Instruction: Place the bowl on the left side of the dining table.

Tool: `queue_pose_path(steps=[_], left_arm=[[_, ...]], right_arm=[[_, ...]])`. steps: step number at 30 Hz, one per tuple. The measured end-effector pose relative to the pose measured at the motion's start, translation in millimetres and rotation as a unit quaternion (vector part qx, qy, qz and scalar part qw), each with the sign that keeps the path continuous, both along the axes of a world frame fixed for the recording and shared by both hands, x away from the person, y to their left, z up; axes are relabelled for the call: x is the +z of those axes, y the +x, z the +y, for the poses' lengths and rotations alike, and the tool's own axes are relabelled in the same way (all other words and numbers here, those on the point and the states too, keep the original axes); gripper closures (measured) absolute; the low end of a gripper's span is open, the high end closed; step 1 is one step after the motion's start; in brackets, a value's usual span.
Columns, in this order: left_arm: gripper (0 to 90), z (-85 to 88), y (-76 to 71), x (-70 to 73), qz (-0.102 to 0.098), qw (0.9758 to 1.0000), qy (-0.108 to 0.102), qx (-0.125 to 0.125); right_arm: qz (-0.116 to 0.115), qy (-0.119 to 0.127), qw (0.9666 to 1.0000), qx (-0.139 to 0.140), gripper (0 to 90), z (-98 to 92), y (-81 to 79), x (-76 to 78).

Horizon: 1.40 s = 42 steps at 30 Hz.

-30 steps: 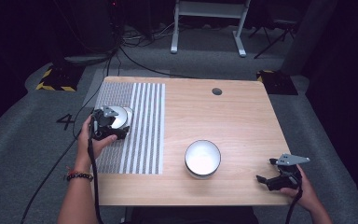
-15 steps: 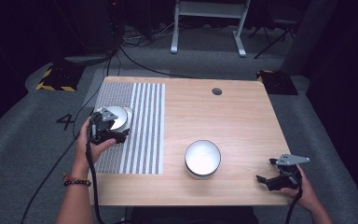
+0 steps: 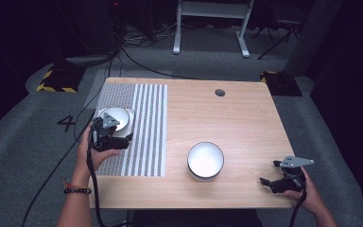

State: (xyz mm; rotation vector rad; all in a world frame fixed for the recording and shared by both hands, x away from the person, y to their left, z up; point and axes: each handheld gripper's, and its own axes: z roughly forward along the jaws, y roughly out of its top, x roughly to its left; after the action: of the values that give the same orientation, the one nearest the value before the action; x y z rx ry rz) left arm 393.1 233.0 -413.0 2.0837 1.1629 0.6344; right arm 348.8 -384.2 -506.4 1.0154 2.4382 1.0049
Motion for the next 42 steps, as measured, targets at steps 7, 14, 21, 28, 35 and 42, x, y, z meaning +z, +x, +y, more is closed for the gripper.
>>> queue_pose_path(steps=[7,14,21,28,35,42], left_arm=[[16.4,-8.4,-8.1,-3.3,0.000,0.9999,0.003,-0.011],[16.2,-15.1,-11.6,-5.5,-0.001,0.9998,0.008,-0.020],[16.1,-24.8,-16.9,-6.7,-0.007,0.9993,0.006,-0.036],[16.1,-31.9,-22.0,-5.6,-0.012,0.9988,0.006,-0.048],[16.1,-44.1,-30.4,-4.9,-0.017,0.9976,0.010,-0.067],[16.1,-50.8,-33.8,-8.7,-0.014,0.9967,0.012,-0.079]], right_arm=[[0.000,0.000,1.0000,0.000,0.6,0.0,0.0,0.0],[0.000,0.000,1.0000,0.000,0.6,0.0,-0.1,0.0],[0.000,0.000,1.0000,0.000,0.6,0.0,-0.1,0.0],[0.000,0.000,1.0000,0.000,0.6,0.0,-0.1,0.0],[0.000,0.000,1.0000,-0.001,0.6,0.0,-0.1,0.0],[0.000,0.000,1.0000,-0.001,0.6,0.0,-0.2,0.0]])
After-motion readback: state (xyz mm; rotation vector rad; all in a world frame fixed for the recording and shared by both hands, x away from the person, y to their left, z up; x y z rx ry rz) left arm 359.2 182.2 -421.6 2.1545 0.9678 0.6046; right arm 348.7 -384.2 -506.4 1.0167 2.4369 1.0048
